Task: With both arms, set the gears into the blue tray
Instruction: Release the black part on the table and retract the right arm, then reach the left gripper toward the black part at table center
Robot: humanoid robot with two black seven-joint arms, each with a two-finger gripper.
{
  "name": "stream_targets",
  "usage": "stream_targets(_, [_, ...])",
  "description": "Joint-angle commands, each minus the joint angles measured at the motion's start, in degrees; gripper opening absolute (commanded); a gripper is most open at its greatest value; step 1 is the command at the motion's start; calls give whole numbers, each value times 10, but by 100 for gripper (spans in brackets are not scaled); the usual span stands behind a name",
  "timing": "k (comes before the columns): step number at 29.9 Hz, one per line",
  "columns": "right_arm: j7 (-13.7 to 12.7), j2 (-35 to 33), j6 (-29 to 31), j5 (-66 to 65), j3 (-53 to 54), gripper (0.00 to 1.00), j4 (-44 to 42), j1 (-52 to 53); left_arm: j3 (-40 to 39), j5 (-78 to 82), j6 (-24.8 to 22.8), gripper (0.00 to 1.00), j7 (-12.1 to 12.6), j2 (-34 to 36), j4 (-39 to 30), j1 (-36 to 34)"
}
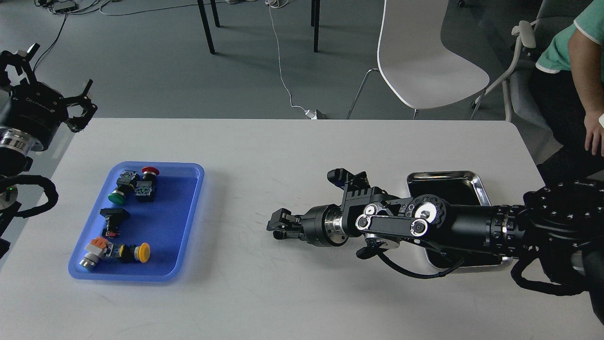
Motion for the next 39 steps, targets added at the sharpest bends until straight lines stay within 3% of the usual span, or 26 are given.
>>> stream_targets(1, [0,0,0,1,9,87,-2,13,1,0,0,98,0,1,1,0])
stream_targets(12, [2,-9,11,13,102,92,40,93,4,2,2,98,0,7,1,1])
stream_targets(16, [6,-117,9,14,156,93,85,84,11,5,4,98,0,20,-10,3])
stream_targets(23, [19,-369,22,117,314,94,166,1,12,11,35,98,6,73,-121,29])
stream_targets(32, [87,-554,144,245,504,94,163,-218,82,102,58,98,6,167,-277,36])
stream_targets(39, [185,-593,208,358,506,94,105,-319,89,300,58,98,13,193,-387,36])
